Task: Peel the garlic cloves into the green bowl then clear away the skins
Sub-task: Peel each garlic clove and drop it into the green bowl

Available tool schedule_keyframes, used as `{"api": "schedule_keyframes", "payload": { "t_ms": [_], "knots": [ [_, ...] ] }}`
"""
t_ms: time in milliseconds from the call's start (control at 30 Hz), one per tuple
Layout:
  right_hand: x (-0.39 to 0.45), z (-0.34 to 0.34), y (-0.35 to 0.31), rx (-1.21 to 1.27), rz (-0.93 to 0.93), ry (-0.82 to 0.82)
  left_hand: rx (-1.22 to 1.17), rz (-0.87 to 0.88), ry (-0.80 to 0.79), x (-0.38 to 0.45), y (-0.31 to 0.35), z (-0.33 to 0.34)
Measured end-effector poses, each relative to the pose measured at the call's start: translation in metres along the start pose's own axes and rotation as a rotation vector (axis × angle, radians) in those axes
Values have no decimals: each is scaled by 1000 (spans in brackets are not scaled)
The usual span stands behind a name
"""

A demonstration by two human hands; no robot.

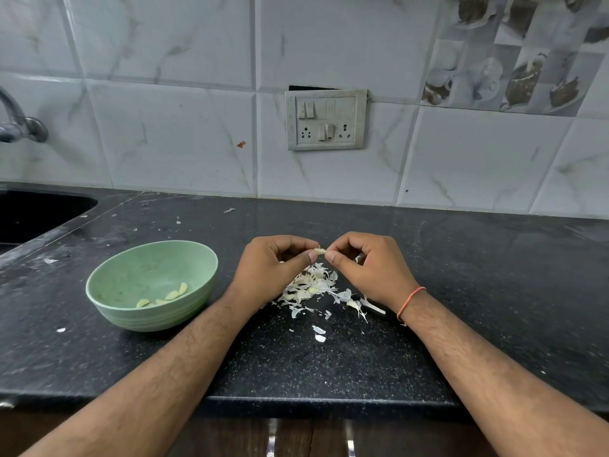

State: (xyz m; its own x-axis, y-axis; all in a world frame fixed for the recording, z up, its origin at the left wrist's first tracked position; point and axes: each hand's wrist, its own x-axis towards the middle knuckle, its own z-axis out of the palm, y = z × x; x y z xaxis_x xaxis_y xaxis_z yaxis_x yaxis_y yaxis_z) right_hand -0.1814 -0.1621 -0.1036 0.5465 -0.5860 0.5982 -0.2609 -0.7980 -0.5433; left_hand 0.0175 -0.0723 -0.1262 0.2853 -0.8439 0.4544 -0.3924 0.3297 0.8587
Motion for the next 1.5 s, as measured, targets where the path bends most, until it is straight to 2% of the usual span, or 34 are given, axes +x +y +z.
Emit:
{"api": "schedule_keyframes", "payload": {
  "t_ms": [267, 500, 833, 933, 1133, 1500],
  "knots": [
    [2, -2, 3, 151, 40, -88, -114, -116, -57, 3, -5, 0],
    [1, 5, 4, 3, 28, 7, 61, 25, 19, 0, -1, 2],
    [1, 5, 7, 53, -55, -142, -44, 11, -36, 2, -2, 3],
    [1, 5, 9, 52, -51, -127, -25, 24, -54, 2, -3, 3],
    [2, 5, 10, 75, 19, -12, 15, -8, 26, 4, -6, 1],
    [1, 10, 2, 26, -112, 16, 64, -22, 15, 2, -1, 2]
  ]
}}
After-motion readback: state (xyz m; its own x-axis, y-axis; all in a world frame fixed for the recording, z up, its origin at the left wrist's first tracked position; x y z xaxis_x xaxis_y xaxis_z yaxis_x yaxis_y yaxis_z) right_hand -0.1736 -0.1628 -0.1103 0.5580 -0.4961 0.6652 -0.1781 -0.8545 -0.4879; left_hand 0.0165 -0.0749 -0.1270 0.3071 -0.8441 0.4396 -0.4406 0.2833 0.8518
